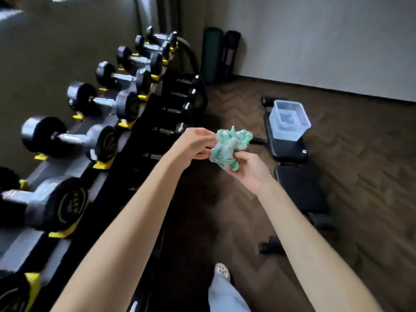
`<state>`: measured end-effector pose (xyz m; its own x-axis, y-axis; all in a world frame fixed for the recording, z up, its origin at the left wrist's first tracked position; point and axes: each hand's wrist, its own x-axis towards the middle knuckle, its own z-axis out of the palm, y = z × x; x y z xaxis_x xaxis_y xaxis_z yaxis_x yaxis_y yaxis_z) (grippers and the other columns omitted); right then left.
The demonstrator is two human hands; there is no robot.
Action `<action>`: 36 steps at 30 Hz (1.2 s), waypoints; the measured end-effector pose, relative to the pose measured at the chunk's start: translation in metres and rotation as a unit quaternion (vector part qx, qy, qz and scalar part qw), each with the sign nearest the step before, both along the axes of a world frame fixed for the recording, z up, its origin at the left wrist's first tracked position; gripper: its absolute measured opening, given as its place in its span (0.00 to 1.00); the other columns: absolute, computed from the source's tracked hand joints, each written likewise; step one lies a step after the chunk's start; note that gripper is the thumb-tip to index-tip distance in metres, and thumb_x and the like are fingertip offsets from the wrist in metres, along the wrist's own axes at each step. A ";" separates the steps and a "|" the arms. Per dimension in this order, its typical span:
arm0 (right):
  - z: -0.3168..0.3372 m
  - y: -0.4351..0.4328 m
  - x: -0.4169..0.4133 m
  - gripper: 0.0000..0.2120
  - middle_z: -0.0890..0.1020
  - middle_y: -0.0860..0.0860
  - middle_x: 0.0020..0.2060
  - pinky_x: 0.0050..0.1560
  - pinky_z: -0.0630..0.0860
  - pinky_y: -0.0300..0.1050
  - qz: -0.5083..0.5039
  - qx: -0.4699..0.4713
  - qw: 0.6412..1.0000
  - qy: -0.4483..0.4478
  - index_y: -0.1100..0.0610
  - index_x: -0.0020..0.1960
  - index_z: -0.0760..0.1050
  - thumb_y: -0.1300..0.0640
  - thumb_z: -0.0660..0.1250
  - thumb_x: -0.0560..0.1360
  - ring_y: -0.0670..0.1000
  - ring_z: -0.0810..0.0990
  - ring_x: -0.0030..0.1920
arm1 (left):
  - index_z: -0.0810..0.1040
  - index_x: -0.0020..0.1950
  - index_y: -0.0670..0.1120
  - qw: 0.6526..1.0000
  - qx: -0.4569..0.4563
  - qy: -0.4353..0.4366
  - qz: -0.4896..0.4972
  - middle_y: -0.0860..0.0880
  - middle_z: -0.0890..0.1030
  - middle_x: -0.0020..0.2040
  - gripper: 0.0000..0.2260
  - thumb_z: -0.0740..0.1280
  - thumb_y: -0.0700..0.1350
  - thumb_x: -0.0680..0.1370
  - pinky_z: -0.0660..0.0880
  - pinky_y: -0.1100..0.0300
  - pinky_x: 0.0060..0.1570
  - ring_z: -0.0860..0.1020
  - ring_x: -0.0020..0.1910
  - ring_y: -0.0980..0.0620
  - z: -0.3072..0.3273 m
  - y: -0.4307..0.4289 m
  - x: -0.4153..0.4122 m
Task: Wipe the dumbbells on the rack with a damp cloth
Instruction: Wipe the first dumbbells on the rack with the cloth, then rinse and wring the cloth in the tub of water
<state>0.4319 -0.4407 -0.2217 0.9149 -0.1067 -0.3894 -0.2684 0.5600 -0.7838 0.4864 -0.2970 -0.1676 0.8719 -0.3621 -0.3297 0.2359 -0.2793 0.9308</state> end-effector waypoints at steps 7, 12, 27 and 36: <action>-0.018 -0.138 -0.013 0.17 0.80 0.56 0.50 0.45 0.77 0.48 -0.140 0.002 0.990 0.025 0.57 0.62 0.71 0.69 0.52 0.78 0.53 0.79 0.49 | 0.73 0.35 0.45 0.988 0.047 0.008 -0.148 0.47 0.75 0.35 0.10 0.67 0.37 0.75 0.75 0.66 0.29 0.75 0.32 0.55 -0.023 -0.167 0.033; -0.029 -0.231 0.020 0.12 0.79 0.56 0.46 0.46 0.73 0.47 -0.182 -0.012 0.982 0.058 0.57 0.53 0.73 0.68 0.54 0.78 0.53 0.78 0.46 | 0.72 0.35 0.45 0.979 0.088 0.007 -0.184 0.44 0.78 0.39 0.09 0.67 0.40 0.76 0.78 0.55 0.49 0.78 0.39 0.48 -0.036 -0.271 0.078; -0.068 -0.453 0.230 0.16 0.74 0.64 0.63 0.53 0.74 0.44 -0.244 0.010 0.967 0.077 0.70 0.65 0.68 0.66 0.57 0.79 0.56 0.75 0.57 | 0.74 0.49 0.40 0.976 0.071 0.079 -0.189 0.46 0.77 0.42 0.04 0.64 0.40 0.78 0.77 0.62 0.35 0.78 0.42 0.48 -0.082 -0.513 0.298; -0.079 -0.578 0.403 0.05 0.79 0.60 0.50 0.55 0.73 0.47 -0.261 -0.001 0.956 0.136 0.63 0.53 0.72 0.65 0.62 0.77 0.54 0.79 0.47 | 0.72 0.39 0.44 0.964 0.100 0.105 -0.222 0.48 0.76 0.40 0.07 0.64 0.41 0.78 0.76 0.60 0.43 0.76 0.36 0.52 -0.102 -0.651 0.485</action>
<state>0.8351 -1.0182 -0.3008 0.6021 -0.5220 -0.6041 -0.1462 0.6718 -0.7262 0.9718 -0.9478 -0.2692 0.5513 -0.5958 -0.5841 0.2287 -0.5653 0.7925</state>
